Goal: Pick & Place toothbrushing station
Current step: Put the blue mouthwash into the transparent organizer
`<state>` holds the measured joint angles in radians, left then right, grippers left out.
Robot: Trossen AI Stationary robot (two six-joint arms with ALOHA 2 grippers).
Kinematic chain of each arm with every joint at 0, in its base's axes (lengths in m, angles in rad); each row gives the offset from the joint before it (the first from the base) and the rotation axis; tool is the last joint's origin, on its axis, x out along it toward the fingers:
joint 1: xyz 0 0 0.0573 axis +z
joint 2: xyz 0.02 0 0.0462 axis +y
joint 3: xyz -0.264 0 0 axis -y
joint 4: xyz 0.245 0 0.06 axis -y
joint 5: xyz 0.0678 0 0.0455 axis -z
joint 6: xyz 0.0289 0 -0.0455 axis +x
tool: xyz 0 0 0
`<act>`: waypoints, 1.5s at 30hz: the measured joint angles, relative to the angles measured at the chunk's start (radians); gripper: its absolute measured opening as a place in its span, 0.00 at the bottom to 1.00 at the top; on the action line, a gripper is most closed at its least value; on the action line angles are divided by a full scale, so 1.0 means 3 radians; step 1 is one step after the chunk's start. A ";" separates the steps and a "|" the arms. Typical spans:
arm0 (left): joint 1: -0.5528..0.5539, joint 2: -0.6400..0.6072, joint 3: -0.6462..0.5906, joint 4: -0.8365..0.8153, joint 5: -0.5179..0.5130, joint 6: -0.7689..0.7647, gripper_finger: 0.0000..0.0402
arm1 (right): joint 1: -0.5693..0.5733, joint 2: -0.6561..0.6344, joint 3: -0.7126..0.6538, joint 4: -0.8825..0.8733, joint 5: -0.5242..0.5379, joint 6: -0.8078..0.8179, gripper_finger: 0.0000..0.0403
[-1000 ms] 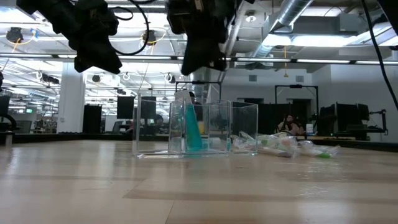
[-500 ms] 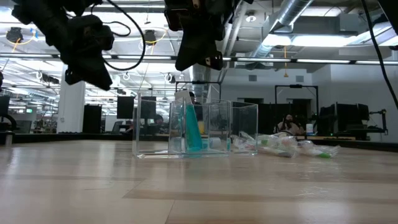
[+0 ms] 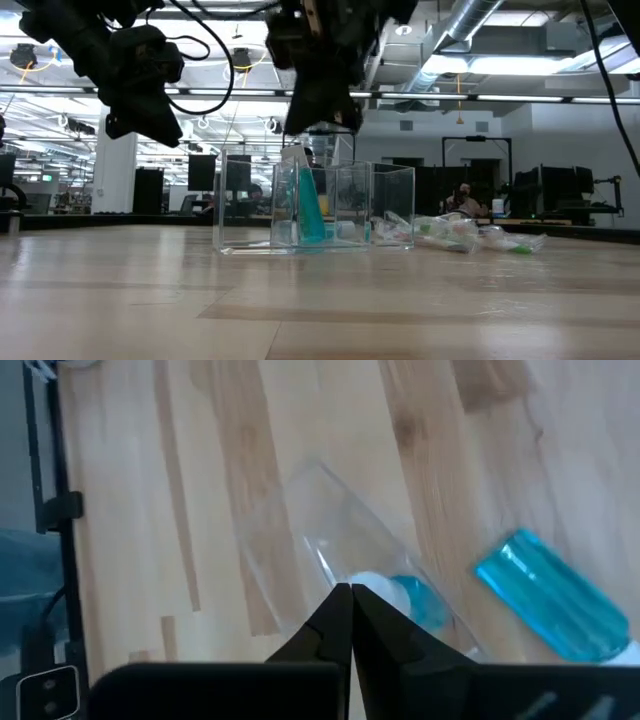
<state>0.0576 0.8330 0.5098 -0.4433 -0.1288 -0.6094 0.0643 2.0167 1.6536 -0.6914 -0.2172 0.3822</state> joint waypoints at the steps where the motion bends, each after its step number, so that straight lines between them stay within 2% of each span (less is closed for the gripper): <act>1: 0.0000 0.0000 0.0000 0.0007 -0.0005 0.0001 0.23 | 0.0000 0.0000 -0.0036 -0.0002 -0.0009 0.0001 0.00; 15: 0.0001 0.0000 0.0000 0.0060 -0.0014 -0.0003 0.23 | -0.0027 0.0000 -0.0137 0.0041 -0.0033 -0.0046 0.00; 38: 0.0001 0.0000 0.0001 -0.0002 -0.0014 -0.0031 0.23 | -0.0366 -0.0034 -0.0128 -0.0674 -0.0045 -0.0321 0.00; 45: 0.0070 -0.0039 -0.0163 -0.0103 0.0009 -0.0176 0.23 | -0.0479 -0.0152 -0.0146 -0.0976 0.0139 -0.0352 0.00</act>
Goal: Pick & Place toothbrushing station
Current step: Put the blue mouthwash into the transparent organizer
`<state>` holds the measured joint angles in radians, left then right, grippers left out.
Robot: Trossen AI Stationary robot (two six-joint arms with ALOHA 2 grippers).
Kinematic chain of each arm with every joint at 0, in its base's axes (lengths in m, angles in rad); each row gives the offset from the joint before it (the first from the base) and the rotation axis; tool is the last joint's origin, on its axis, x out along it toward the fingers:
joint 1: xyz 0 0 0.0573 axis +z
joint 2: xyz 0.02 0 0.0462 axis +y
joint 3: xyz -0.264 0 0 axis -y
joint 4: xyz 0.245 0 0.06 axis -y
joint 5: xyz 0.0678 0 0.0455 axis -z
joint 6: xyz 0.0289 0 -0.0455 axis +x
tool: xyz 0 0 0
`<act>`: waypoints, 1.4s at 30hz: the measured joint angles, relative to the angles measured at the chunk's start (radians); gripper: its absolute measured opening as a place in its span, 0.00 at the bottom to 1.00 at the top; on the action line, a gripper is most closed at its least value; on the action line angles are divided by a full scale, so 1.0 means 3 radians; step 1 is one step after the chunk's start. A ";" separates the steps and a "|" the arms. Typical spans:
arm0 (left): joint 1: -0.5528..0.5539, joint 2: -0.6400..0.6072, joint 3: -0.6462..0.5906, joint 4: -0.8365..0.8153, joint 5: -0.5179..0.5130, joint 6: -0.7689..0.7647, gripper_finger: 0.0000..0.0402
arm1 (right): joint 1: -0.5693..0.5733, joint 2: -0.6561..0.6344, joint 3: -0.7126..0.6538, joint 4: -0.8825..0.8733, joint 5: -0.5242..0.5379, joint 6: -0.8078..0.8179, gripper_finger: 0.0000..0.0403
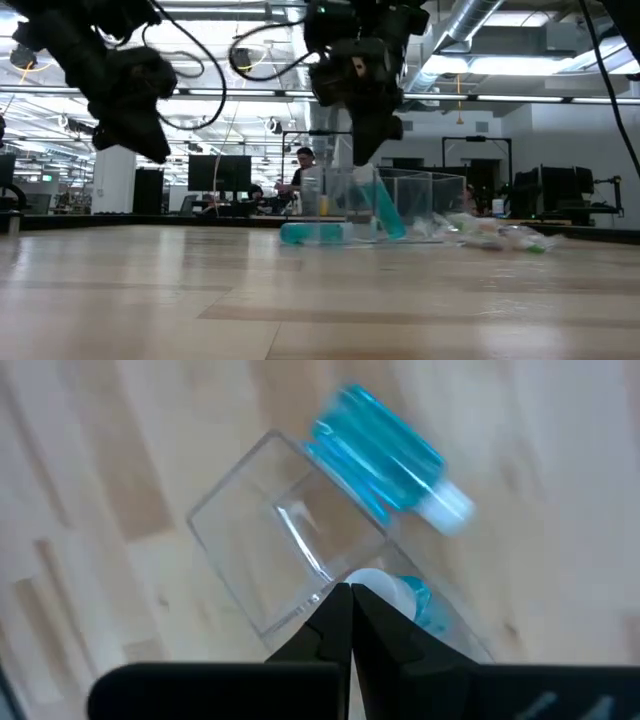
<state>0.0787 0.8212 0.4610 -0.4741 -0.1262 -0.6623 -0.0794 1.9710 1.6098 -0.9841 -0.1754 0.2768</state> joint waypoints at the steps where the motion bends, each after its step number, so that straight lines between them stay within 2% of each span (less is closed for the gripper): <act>1: 0.0002 -0.0032 -0.0043 0.0004 0.0013 -0.0044 0.23 | -0.0029 -0.0027 -0.0002 -0.0068 0.0026 -0.0005 0.00; 6: -0.0002 -0.0205 -0.0169 0.0024 0.0021 -0.0177 0.23 | -0.0135 -0.0133 -0.0004 -0.0518 0.0207 -0.0091 0.00; 10: 0.0002 -0.0365 -0.0168 0.0125 0.0007 -0.0177 0.23 | -0.0201 -0.0263 -0.0004 -0.0620 0.0231 -0.0112 0.00; 20: 0.0002 -0.0534 -0.0167 0.0325 -0.0007 -0.0162 0.23 | -0.0427 -0.0607 0.0002 -0.0524 0.0318 -0.0042 0.00; 24: 0.0002 -0.0506 -0.0164 0.0864 0.0133 0.0026 0.23 | -0.0464 -0.0813 0.0002 -0.0200 0.0318 0.0049 0.00; 28: 0.0002 -0.0245 -0.0064 0.0990 0.0228 0.0206 0.24 | -0.0446 -0.1028 0.0006 0.0159 0.0349 0.0299 0.00; 31: 0.0002 0.0108 0.0097 0.0995 0.0370 0.0399 0.25 | -0.0341 -0.1193 0.0006 0.0270 0.0565 0.0544 0.00; 37: 0.0002 0.0963 0.0623 0.1157 0.0666 0.0869 0.28 | -0.0076 -0.1392 0.0010 0.0434 0.0750 0.0969 0.00; 42: 0.0018 0.1476 0.1053 0.1263 0.0682 0.1150 0.28 | 0.0099 -0.1431 0.0007 0.0377 0.0939 0.1144 0.00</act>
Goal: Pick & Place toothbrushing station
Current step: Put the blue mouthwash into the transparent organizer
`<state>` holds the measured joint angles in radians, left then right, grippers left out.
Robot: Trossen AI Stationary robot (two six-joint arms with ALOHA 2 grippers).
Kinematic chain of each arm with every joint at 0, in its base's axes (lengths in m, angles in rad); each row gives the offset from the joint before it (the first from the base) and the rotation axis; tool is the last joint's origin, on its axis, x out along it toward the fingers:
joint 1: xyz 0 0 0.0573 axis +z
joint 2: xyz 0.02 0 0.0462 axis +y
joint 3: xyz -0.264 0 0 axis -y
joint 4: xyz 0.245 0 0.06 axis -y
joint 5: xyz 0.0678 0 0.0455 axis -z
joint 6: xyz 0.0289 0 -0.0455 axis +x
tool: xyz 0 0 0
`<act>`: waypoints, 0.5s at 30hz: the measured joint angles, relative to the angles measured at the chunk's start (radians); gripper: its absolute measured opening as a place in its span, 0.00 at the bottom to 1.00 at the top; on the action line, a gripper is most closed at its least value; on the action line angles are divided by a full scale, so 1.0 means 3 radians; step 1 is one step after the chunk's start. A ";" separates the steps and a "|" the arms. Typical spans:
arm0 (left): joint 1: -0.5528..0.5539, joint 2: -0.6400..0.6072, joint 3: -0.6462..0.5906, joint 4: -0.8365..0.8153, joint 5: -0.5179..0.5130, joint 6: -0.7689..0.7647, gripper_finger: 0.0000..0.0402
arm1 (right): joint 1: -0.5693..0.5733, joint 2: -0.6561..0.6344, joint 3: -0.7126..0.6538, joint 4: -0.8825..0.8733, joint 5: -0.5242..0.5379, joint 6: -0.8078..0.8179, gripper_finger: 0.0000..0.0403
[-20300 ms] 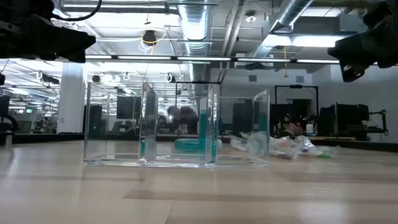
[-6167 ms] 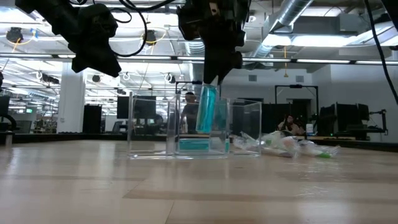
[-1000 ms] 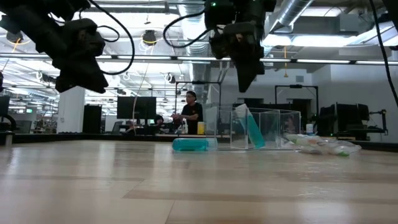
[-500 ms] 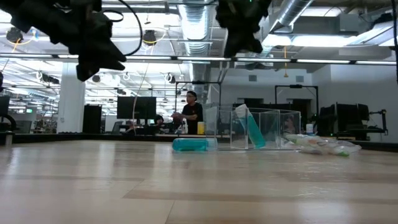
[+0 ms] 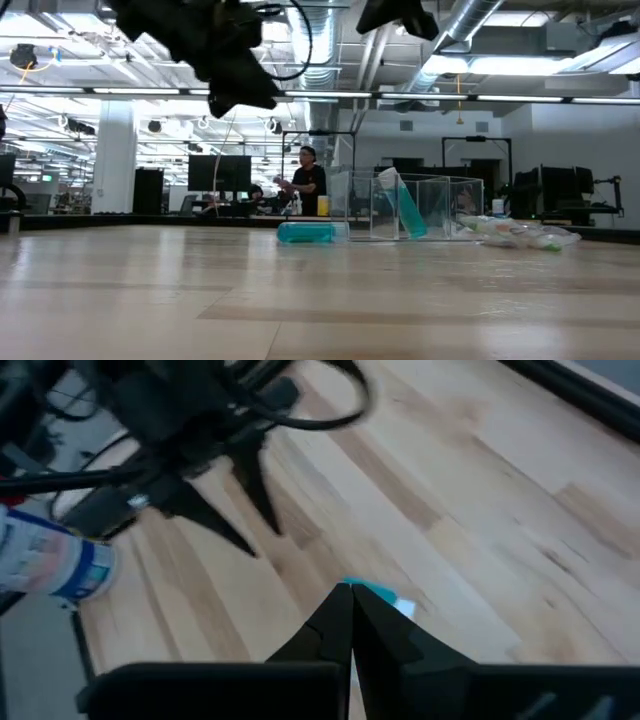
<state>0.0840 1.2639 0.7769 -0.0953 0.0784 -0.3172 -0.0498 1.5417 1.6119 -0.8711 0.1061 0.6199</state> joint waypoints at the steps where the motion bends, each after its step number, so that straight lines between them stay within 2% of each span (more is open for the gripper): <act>1: 0.0023 0.0088 0.0063 0.0001 0.0008 -0.0008 0.28 | 0.0019 -0.0001 0.0000 -0.0007 0.0000 0.0006 0.00; 6: 0.0214 0.0524 0.0153 -0.0093 0.0218 -0.0204 0.33 | 0.0034 0.0001 0.0000 -0.0111 0.0003 -0.0090 0.00; 11: 0.0426 0.0887 0.0192 -0.0026 0.0399 -0.0202 0.42 | 0.0020 -0.0056 0.0001 -0.0127 0.0000 -0.0344 0.00; 15: 0.0527 0.1075 0.0367 -0.0050 0.0466 -0.0069 0.45 | -0.0027 -0.0150 0.0001 -0.0171 -0.0034 -0.0464 0.00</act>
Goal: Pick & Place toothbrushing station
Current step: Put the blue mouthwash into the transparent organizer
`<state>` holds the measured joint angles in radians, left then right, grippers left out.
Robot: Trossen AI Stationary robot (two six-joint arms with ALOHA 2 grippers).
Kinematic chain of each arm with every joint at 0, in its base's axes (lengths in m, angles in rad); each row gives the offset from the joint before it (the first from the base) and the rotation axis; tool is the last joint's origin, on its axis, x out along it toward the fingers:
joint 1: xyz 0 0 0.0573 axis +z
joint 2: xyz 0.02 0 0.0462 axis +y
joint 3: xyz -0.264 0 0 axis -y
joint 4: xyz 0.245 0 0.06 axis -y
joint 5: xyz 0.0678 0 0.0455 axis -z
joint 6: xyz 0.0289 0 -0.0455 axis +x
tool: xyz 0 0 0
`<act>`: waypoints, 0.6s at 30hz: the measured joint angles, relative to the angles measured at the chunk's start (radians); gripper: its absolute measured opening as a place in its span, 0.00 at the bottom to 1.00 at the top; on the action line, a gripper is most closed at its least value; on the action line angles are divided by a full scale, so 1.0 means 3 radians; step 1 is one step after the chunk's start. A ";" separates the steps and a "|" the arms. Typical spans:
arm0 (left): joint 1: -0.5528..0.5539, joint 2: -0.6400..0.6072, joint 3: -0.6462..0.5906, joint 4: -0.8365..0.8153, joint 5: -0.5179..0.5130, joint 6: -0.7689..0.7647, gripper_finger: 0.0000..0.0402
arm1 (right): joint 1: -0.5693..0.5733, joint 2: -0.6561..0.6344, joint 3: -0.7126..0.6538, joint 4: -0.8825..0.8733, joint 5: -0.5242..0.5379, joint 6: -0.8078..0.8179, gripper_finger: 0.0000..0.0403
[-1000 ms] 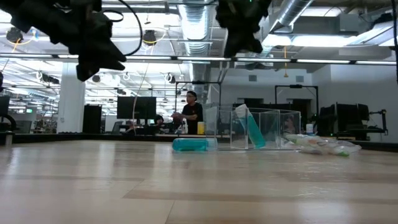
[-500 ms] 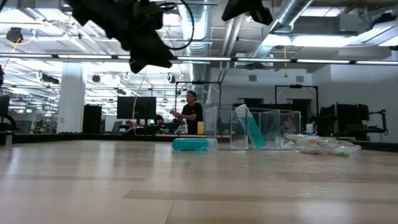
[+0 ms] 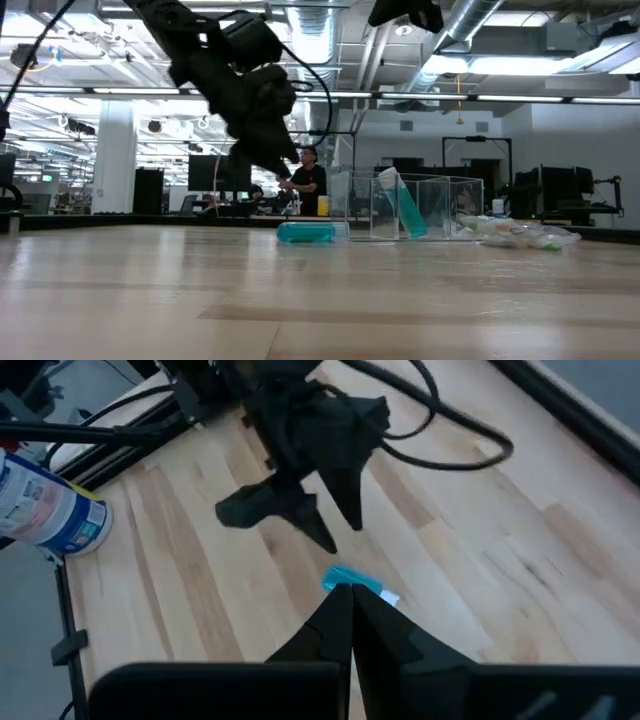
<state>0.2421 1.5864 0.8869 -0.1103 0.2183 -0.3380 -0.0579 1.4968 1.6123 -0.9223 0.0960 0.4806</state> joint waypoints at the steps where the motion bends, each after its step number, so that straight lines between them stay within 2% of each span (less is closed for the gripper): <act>1: 0.0022 0.0046 0.0067 0.0061 -0.0001 0.0046 0.44 | -0.0013 -0.0030 0.0000 -0.0004 -0.0002 -0.0025 0.00; 9: 0.0099 0.0474 0.0365 -0.0049 0.0234 0.0222 0.41 | -0.0155 -0.0279 0.0000 -0.0116 -0.0078 -0.0150 0.00; 18: 0.0083 0.0843 0.0536 -0.0096 0.0416 0.0240 0.43 | -0.0260 -0.0369 0.0001 -0.0198 -0.0171 -0.0188 0.00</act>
<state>0.2670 1.8394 1.0476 -0.1390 0.3432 -0.2660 -0.1361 1.3861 1.6127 -0.9818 0.0448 0.4240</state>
